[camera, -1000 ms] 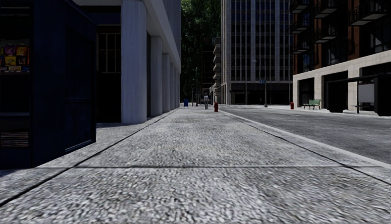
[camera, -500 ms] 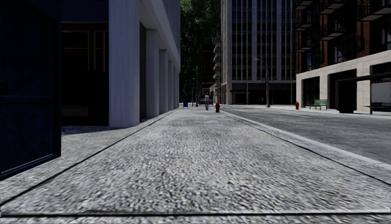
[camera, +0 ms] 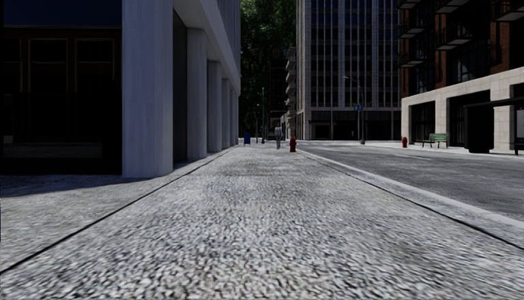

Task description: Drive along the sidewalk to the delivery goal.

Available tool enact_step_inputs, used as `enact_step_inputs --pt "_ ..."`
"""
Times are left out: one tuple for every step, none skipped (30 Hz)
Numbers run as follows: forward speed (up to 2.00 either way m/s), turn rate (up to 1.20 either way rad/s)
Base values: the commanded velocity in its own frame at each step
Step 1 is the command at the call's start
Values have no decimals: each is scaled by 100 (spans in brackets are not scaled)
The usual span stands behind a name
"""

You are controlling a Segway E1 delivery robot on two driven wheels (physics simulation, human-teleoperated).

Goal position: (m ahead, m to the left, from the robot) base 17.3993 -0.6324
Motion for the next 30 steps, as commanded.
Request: enact_step_inputs --pt "200 0" --pt "200 0" --pt "200 0" --pt "200 0" --pt "200 0" --pt "200 0" --pt "200 0" --pt "200 0" --pt "200 0" --pt "200 0" --pt "200 0" --pt "200 0" --pt "200 0" --pt "200 0" --pt "200 0" --pt "200 0" --pt "200 0" --pt "200 0" --pt "200 0" --pt "200 0" --pt "200 0" --pt "200 0" --pt "200 0" --pt "200 0" --pt "200 0" --pt "200 0" --pt "200 0" --pt "200 0" --pt "200 0" --pt "200 0"
